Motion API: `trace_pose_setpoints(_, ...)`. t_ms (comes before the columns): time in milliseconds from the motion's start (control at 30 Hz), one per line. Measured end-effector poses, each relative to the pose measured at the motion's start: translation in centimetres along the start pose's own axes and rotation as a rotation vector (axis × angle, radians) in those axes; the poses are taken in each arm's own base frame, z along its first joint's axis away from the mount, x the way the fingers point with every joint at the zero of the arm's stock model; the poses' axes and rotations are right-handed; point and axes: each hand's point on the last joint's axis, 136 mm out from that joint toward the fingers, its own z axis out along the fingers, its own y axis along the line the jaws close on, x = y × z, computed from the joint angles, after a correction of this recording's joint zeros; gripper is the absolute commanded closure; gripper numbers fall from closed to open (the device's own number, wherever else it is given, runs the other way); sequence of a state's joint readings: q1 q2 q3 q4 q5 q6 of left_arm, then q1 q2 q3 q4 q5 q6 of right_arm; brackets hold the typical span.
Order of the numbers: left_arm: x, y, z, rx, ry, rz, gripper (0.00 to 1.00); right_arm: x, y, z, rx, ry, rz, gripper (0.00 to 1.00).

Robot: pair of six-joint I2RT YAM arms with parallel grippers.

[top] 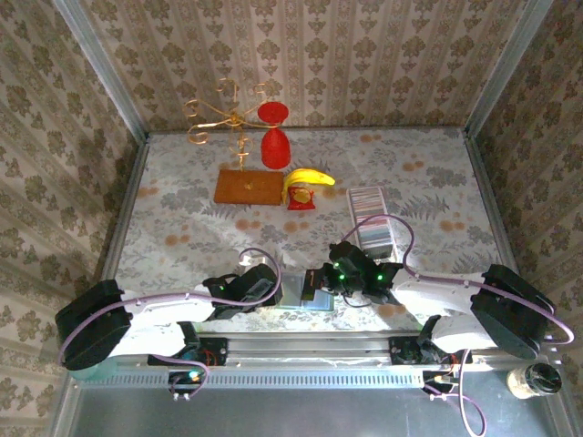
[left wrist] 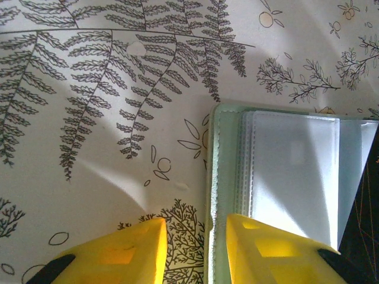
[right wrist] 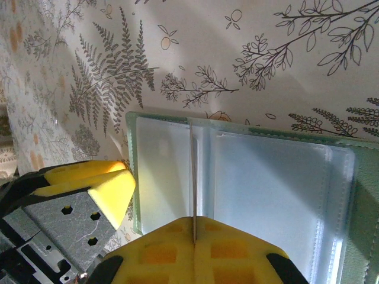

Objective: Put the credit cards into the card holder
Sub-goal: Insert the credit card into the card slot.

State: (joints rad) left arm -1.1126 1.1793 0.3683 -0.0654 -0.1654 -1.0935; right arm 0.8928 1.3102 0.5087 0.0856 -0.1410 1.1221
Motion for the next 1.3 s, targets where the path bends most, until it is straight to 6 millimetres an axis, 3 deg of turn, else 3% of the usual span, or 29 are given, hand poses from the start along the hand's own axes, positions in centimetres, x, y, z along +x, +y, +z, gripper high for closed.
trace_pose_setpoints(1300,0.0,0.3,0.6,-0.061,-0.013,0.017,0.75,1.7,-0.5,1.2,-0.025,0.024,0.054,1.00)
